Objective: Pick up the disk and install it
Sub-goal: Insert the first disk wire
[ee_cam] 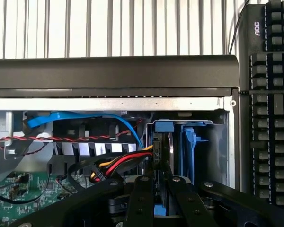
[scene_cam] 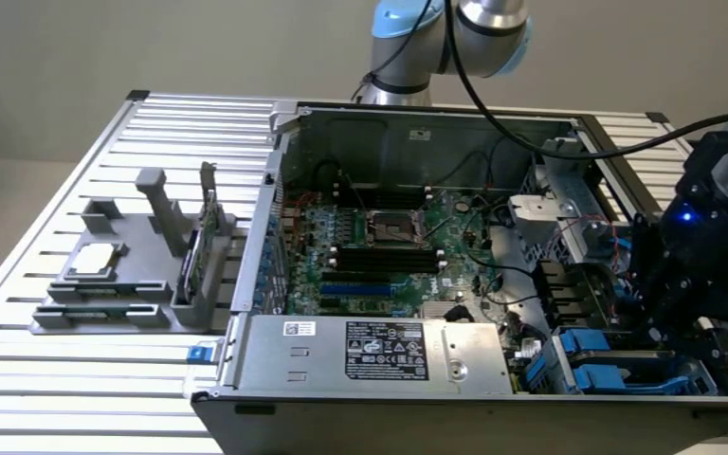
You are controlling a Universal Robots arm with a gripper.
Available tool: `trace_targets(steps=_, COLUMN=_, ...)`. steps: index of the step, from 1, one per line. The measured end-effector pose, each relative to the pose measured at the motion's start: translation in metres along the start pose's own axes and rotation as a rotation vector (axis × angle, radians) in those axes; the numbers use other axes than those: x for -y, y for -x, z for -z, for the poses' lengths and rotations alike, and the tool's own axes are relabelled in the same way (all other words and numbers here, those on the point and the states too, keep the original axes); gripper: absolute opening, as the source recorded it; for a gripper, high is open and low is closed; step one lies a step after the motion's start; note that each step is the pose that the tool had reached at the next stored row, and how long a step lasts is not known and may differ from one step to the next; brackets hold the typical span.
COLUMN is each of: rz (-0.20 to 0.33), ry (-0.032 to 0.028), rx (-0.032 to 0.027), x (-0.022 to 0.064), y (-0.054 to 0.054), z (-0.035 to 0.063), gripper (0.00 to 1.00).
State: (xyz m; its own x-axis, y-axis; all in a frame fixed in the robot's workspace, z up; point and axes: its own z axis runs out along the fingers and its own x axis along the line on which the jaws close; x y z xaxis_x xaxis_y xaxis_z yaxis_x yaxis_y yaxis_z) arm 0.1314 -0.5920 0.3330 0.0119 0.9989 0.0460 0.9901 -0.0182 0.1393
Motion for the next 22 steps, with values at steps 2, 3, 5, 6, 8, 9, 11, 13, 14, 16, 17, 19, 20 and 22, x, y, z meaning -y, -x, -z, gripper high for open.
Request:
trace_targets(steps=2, rz=0.000, ry=0.0015, rx=-0.0004, x=0.0002, y=0.0000, z=-0.0008, gripper=0.17)
trace_targets(steps=3, rz=0.000, ry=0.0021, rx=-0.0004, x=0.0002, y=0.0000, z=-0.0011, gripper=0.17)
trace_targets(steps=5, rz=0.000, ry=0.0030, rx=-0.0003, x=0.0003, y=0.0001, z=-0.0016, gripper=0.17)
trace_targets(steps=6, rz=0.000, ry=0.0033, rx=-0.0003, x=0.0004, y=0.0001, z=-0.0020, gripper=0.17)
trace_targets(steps=8, rz=0.000, ry=0.0039, rx=-0.0003, x=0.0005, y=0.0001, z=-0.0026, gripper=0.17)
trace_targets(steps=9, rz=0.000, ry=0.0044, rx=-0.0002, x=0.0006, y=0.0001, z=-0.0029, gripper=0.17)
trace_targets(steps=11, rz=0.000, ry=0.0054, rx=0.0000, x=0.0008, y=0.0001, z=-0.0035, gripper=0.17)
trace_targets(steps=13, rz=0.000, ry=0.0064, rx=0.0002, x=0.0012, y=0.0002, z=-0.0038, gripper=0.17)
trace_targets(steps=14, rz=0.000, ry=0.0066, rx=0.0001, x=0.0014, y=0.0002, z=-0.0040, gripper=0.17)
trace_targets(steps=16, rz=0.001, ry=0.0066, rx=-0.0001, x=0.0015, y=0.0002, z=-0.0041, gripper=0.17)
trace_targets(steps=17, rz=0.000, ry=0.0067, rx=-0.0012, x=0.0015, y=0.0001, z=-0.0044, gripper=0.18)
trace_targets(steps=19, rz=0.000, ry=0.0066, rx=-0.0010, x=0.0014, y=0.0001, z=-0.0029, gripper=0.24)
trace_targets(steps=20, rz=0.000, ry=0.0065, rx=-0.0002, x=0.0011, y=0.0000, z=-0.0005, gripper=0.24)
trace_targets(steps=22, rz=0.000, ry=0.0061, rx=-0.0002, x=0.0003, y=-0.0002, z=0.0053, gripper=0.31)
